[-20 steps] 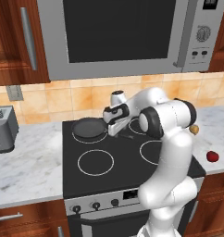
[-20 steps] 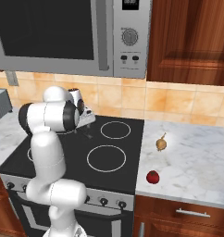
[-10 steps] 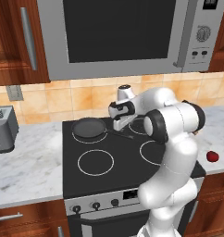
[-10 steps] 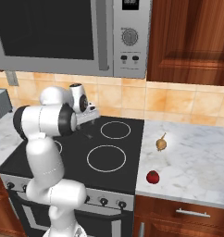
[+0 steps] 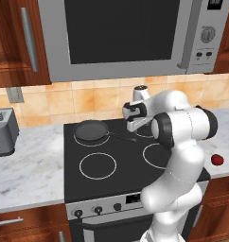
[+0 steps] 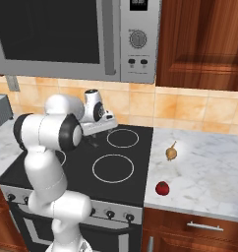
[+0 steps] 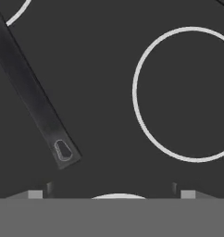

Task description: Place the pan on the rear left burner on the stove. Then place the tomato and the onion in the pan and turn on the rear left burner.

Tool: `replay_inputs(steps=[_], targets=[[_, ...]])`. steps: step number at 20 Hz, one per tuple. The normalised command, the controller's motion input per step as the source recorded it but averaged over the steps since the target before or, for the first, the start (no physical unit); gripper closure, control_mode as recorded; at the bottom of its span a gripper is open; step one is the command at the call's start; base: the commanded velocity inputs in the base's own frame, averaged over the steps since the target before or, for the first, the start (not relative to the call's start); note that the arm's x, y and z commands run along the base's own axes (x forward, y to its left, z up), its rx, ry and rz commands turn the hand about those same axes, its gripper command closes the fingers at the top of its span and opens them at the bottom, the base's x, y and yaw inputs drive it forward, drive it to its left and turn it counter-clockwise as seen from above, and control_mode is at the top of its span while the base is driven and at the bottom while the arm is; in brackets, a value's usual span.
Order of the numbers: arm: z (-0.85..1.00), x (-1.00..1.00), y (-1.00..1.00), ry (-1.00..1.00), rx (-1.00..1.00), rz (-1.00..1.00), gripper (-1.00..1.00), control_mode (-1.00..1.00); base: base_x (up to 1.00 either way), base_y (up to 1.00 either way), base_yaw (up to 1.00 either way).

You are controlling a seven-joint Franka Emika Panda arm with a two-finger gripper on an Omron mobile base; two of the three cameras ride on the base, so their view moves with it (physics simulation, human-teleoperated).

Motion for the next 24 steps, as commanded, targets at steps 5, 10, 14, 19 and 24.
replay_inputs(steps=[5,10,14,19,24], targets=[[0.02,-0.19,-0.65,-0.04,0.0,-0.16,-1.0,-1.0,0.0,0.0,0.0],[0.0,-0.25,-0.69,-0.07,0.0,-0.18,-1.0,-1.0,0.0,0.0,0.0],[0.01,-0.21,-0.71,-0.08,0.0,-0.18,-1.0,-1.0,0.0,0.0,0.0],[0.0,-0.19,-0.69,-0.07,0.0,-0.17,-1.0,-1.0,0.0,0.0,0.0],[0.02,-0.08,-0.59,-0.1,0.0,-0.14,-1.0,-1.0,0.0,0.0,0.0]])
